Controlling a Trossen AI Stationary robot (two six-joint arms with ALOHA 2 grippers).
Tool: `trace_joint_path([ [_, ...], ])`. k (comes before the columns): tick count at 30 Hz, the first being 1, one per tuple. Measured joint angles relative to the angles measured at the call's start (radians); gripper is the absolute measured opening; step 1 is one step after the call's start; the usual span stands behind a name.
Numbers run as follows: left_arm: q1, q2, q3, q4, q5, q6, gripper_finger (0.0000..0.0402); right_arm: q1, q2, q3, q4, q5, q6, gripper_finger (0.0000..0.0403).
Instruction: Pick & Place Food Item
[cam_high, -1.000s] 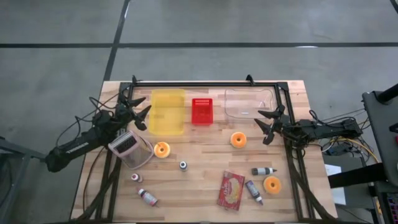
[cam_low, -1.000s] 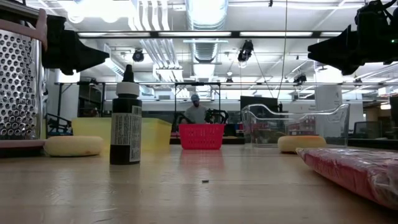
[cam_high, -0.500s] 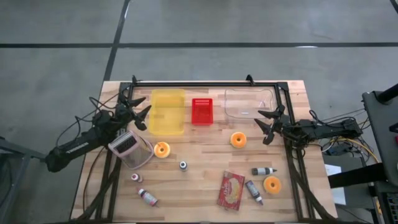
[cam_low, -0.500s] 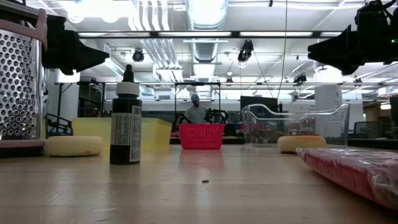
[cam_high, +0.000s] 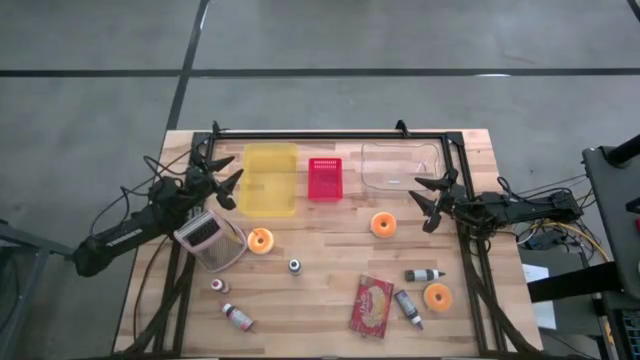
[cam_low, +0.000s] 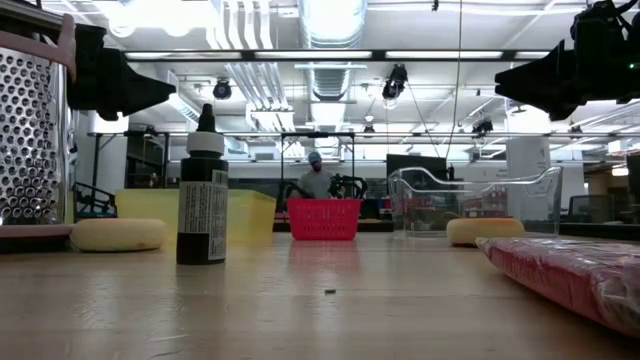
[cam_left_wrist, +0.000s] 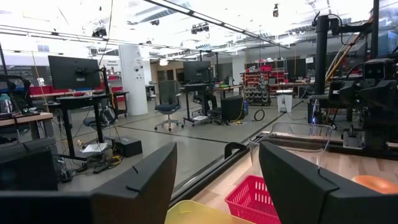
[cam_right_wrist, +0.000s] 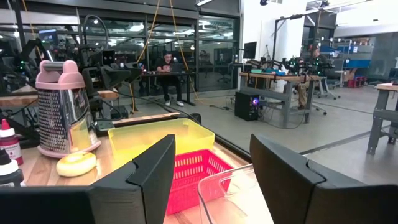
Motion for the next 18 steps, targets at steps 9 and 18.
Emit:
trace_joint_path([
  [9,0.000,0.000,0.000,0.000,0.000,-0.002,0.0232,0.000,0.000,0.000,0.000,0.000,0.002,0.0203],
  [18,0.000,-0.001,0.002,0.041,0.018,0.099,0.0232,0.000,0.000,0.000,0.000,0.000,0.002,0.0203],
])
